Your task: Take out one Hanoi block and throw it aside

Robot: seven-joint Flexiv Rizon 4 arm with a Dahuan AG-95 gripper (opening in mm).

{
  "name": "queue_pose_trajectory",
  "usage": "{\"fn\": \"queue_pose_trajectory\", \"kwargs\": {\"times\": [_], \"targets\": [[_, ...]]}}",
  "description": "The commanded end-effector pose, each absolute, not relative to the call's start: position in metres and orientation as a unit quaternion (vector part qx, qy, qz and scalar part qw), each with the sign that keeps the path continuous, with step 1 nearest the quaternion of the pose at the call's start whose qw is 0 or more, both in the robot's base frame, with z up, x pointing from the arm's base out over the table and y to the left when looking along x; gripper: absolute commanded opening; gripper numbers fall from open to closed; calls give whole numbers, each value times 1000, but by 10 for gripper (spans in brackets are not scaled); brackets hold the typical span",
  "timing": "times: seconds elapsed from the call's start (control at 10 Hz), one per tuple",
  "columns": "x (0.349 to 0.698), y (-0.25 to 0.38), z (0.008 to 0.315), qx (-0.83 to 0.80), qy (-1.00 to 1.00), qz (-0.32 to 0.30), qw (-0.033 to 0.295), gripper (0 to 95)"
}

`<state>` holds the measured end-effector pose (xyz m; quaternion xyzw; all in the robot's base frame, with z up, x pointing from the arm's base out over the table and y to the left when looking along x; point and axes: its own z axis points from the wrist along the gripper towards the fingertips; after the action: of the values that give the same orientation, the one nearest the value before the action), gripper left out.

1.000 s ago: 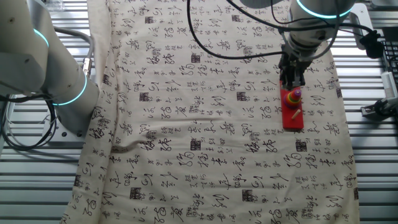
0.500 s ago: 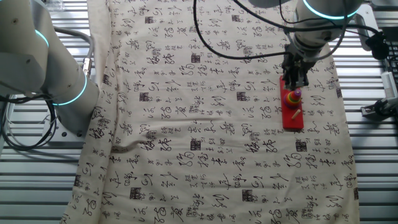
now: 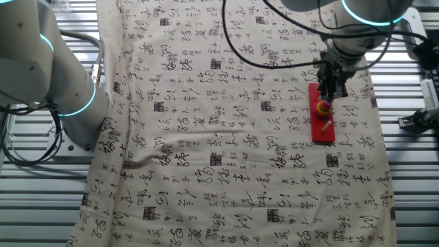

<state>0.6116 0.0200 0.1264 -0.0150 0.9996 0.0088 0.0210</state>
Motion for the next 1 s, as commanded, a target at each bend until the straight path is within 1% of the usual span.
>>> {"fn": "queue_pose_trajectory", "kwargs": {"times": [0.1, 1.0], "targets": [[613, 21, 122, -14, 1000, 7, 26, 190], [628, 17, 113, -18, 999, 12, 32, 190]]}}
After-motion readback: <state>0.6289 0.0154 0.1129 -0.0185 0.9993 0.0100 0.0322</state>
